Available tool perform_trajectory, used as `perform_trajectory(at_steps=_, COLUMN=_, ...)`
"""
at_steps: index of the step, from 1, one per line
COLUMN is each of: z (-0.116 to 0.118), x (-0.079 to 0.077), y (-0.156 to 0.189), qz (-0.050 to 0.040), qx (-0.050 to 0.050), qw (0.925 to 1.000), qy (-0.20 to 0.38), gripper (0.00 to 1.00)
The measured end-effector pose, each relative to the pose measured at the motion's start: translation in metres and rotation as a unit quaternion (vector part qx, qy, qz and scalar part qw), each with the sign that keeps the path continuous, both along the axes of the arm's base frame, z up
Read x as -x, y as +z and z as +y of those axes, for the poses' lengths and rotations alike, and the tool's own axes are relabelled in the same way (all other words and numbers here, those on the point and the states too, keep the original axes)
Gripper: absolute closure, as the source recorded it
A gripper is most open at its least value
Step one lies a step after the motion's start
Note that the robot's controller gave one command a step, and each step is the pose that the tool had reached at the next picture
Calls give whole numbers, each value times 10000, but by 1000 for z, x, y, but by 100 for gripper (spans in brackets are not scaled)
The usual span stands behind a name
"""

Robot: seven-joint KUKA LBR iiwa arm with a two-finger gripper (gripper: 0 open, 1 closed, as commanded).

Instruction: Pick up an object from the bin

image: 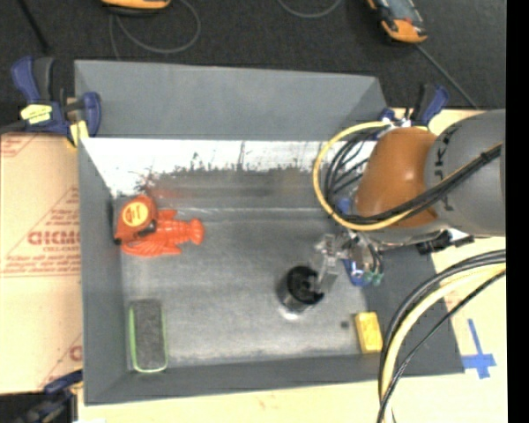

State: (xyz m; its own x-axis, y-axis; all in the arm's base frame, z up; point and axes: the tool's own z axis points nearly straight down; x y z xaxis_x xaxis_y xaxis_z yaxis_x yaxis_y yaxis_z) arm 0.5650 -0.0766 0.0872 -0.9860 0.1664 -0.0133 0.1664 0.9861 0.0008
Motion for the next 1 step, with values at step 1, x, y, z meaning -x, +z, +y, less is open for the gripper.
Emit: perform_trajectory(at_steps=1, z=-1, x=9, y=27, qz=104, qx=-13, qw=9999, qy=27, gripper=100)
